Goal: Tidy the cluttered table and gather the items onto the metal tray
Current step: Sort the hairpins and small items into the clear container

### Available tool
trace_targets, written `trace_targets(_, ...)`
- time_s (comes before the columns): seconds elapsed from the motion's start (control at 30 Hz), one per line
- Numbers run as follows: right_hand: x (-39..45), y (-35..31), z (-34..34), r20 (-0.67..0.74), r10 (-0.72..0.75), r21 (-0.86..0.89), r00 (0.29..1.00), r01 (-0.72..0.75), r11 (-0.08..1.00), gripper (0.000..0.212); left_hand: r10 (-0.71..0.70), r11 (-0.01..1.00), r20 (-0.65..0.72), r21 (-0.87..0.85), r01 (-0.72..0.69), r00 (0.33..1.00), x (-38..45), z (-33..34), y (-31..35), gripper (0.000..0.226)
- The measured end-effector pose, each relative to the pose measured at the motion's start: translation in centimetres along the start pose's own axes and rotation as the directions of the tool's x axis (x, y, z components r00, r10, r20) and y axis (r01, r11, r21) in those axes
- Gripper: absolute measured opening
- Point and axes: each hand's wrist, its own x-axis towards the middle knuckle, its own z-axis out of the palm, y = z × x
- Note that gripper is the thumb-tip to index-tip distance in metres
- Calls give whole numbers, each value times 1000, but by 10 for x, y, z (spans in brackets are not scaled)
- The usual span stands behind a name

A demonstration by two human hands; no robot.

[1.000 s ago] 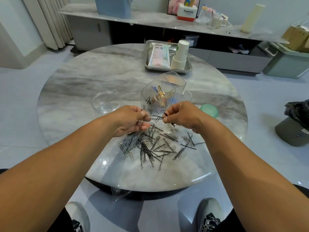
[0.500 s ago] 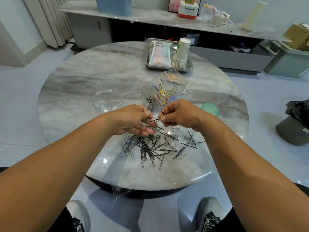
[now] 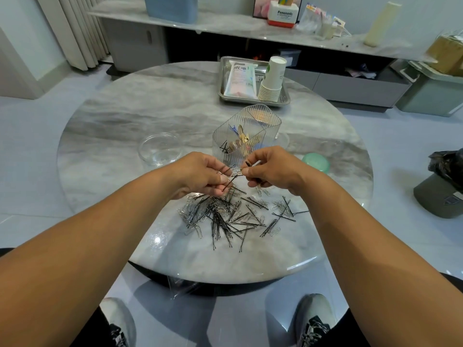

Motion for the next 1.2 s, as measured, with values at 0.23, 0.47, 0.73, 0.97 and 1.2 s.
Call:
trace_targets(0.23, 1, 2, -5, -47, 15, -46, 999, -17, 999, 3, -20, 994, -72, 105, 27, 997, 3, -4, -4, 6)
trace_targets(0.47, -1, -4, -13, -11, 7, -35, 1000, -7, 999, 3, -3, 987, -91, 158, 17, 996, 2, -5, 1, 4)
trace_targets(0.73, -3, -12, -6, 7, 28, 126, 1000, -28, 992, 6, -75, 978, 58, -189, 85, 995, -7, 10, 8, 7)
trace_targets(0.97, -3, -11, 8, -4, 63, 124, 998, -62, 990, 7, -38, 909, 101, -409, 76, 994, -4, 19, -1, 23)
trace_targets(1.2, -2, -13, 11, 63, 50, 83, 997, -55, 995, 9, -57, 777, 83, -622, 96, 995, -4, 20, 1, 17)
